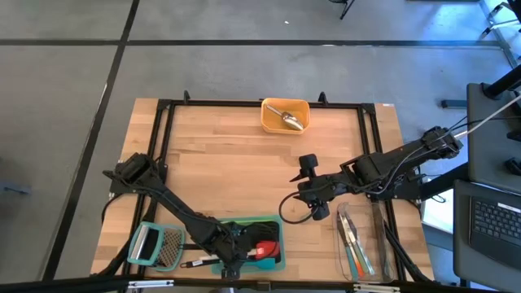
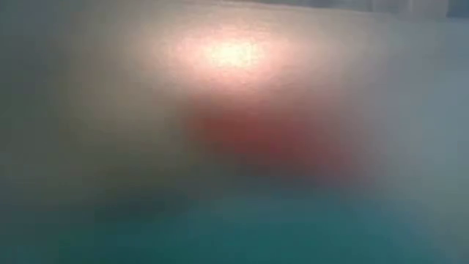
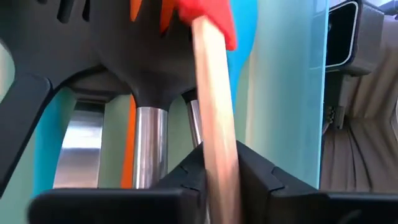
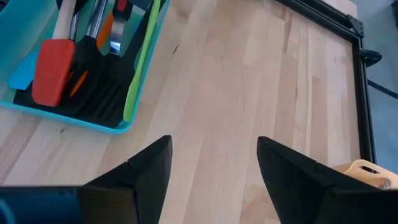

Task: Pick & Place Kitchen Items
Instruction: Put the red spatula into the blue bin, then put the green table knife into the transparent bin

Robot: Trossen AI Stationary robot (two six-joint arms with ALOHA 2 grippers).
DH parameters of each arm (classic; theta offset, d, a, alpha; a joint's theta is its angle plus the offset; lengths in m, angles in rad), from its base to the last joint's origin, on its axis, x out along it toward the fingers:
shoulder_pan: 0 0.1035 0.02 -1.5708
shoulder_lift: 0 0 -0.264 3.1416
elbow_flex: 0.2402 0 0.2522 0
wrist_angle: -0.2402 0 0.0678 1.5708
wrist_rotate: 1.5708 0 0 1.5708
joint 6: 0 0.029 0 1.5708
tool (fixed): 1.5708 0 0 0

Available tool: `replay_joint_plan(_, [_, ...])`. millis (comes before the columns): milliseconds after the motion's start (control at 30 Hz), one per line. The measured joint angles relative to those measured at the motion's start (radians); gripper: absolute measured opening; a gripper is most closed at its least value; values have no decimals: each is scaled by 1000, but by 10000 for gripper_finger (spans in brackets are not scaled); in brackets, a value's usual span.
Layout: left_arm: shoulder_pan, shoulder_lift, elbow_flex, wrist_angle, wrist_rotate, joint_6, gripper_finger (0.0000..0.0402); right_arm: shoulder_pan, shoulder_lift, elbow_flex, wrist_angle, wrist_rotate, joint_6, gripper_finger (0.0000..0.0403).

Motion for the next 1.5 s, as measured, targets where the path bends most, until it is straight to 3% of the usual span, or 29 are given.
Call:
replay_joint_plan(367, [-4,-16,0,-35,-54,-15,178,0,0,0,-17,0,7,236])
replay_joint_plan(600, [-11,-85,0,-61,-118,-19,196,0,1,0,-25,0,16,236])
replay_joint_plan(767, [-30,-169,0,-59,-288,51,190,14,1,0,-92,-15,65,236])
replay_joint_plan(967, [-80,-260,0,-66,-588,190,189,60,1,0,-112,-97,77,236])
replay_joint_plan(1233, [-138,-292,0,-67,-998,350,189,88,3,-76,23,-86,183,236])
replay_joint_plan(1333, [-141,-292,-15,-65,-1076,376,189,87,15,-117,36,-121,253,236])
replay_joint_plan(1500, [-116,-291,-69,-64,-1092,348,189,94,35,-170,52,-236,339,236])
